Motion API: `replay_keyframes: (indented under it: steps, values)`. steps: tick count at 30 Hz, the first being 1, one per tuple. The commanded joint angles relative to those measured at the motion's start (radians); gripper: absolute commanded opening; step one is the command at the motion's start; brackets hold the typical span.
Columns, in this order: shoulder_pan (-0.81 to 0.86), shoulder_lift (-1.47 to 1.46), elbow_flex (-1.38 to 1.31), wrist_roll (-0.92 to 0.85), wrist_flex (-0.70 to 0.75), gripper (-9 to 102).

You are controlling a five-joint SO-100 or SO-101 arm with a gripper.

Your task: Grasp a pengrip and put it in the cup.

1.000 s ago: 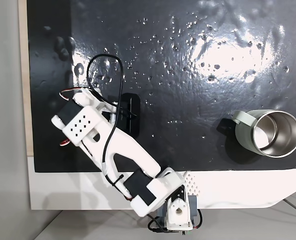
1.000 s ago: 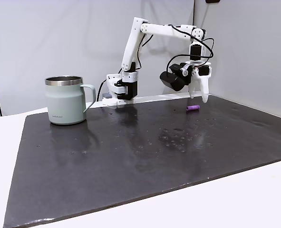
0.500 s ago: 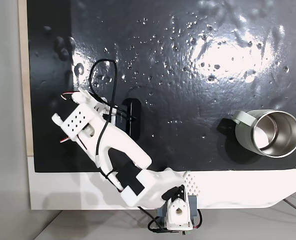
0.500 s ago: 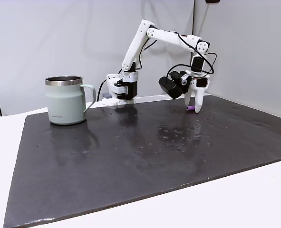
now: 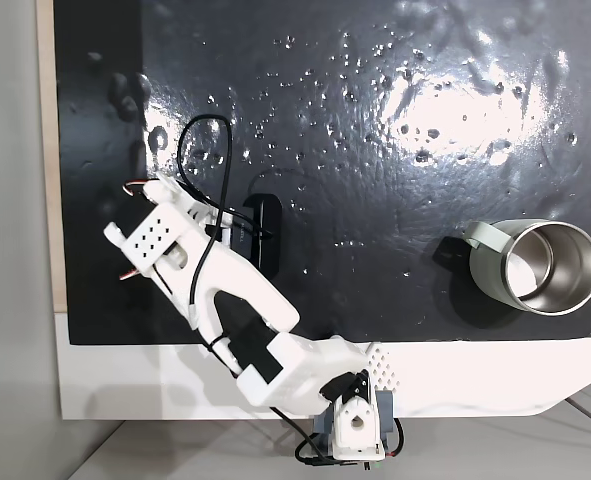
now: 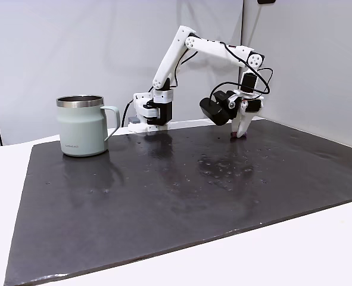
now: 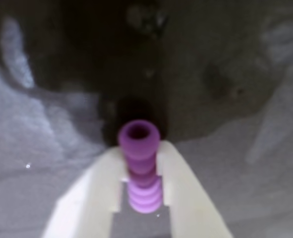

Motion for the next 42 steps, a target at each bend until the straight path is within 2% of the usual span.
replay_keyframes:
  steps: [1,7,16,23,30,36,42]
  values:
    - [0.029,0.008,-0.025,-0.008,-0.009,0]
    - [0.052,0.098,-0.032,-0.026,-0.002,0]
    - [0.058,0.465,-0.025,-0.153,0.025,0]
    - [0.156,0.588,-0.095,-0.184,0.031,0]
    - [0.357,0.630,-0.115,-0.195,0.041,0]
    - [0.652,0.641,-0.109,-0.155,0.094,0]
    - [0.916,0.669,-0.147,-0.189,0.169,0]
